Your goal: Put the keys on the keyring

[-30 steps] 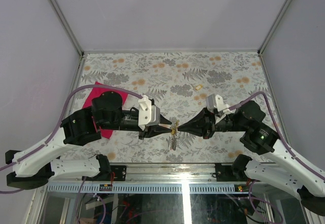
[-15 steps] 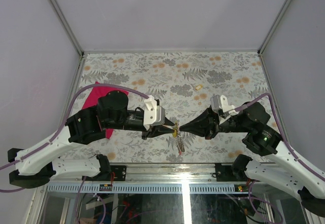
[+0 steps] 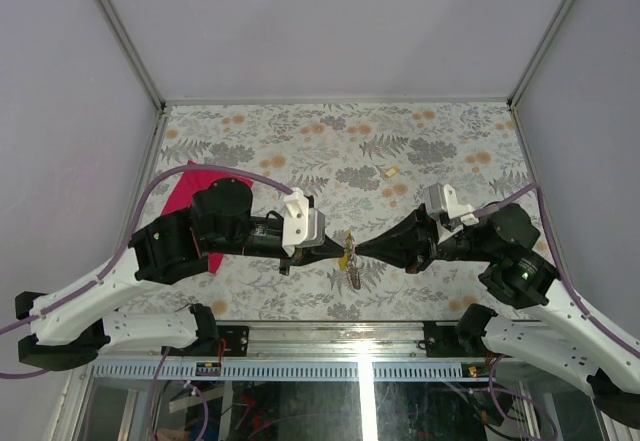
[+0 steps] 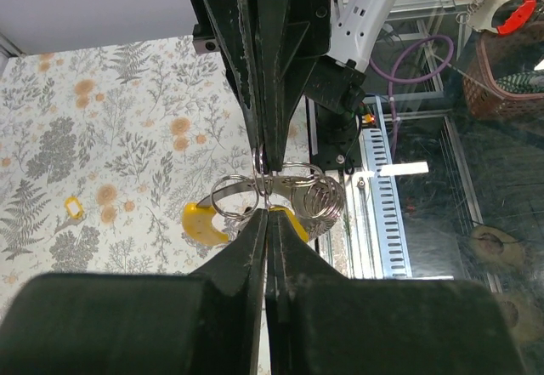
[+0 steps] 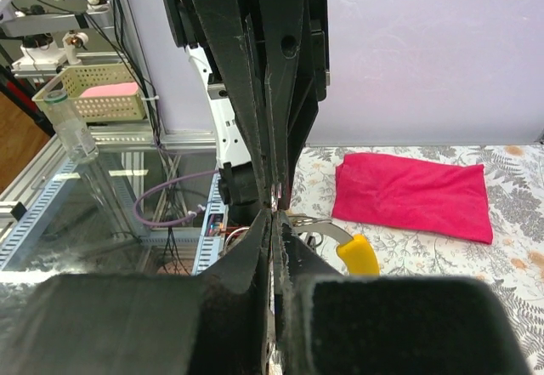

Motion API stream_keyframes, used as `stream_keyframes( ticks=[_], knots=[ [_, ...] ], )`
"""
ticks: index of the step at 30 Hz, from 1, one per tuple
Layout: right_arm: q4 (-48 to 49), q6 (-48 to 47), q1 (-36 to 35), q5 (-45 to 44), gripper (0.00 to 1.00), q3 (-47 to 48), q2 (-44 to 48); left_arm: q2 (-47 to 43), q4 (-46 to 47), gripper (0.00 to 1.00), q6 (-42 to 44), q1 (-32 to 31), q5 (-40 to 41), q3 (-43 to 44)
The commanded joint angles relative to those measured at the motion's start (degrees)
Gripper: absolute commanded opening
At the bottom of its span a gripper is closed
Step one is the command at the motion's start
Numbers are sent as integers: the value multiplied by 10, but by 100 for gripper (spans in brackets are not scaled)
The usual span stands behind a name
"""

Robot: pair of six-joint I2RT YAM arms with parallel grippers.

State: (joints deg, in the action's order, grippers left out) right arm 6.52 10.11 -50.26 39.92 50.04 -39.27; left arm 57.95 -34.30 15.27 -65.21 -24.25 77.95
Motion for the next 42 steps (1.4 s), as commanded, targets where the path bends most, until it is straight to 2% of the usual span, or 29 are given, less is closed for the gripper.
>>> stream_keyframes(
  ticks=[1, 14, 18, 27, 35, 42],
  knots=[
    [109, 38, -2, -24, 0, 0, 19, -11, 26, 0, -4, -3, -1, -8],
    [289, 149, -2, -113, 0, -67, 20, -24, 106, 0, -43, -3, 15, -51],
    [323, 160, -1, -118, 0, -88, 21, -41, 159, 7, -65, -3, 42, -76],
    [284, 123, -2, -104, 0, -90, 34, -91, 266, 22, -102, -3, 74, -130],
    [256, 96, -2, -86, 0, -80, 35, -107, 359, 24, -134, -3, 72, -172],
    [241, 88, -1, -80, 0, -76, 35, -93, 377, 27, -144, -3, 47, -173]
  ],
)
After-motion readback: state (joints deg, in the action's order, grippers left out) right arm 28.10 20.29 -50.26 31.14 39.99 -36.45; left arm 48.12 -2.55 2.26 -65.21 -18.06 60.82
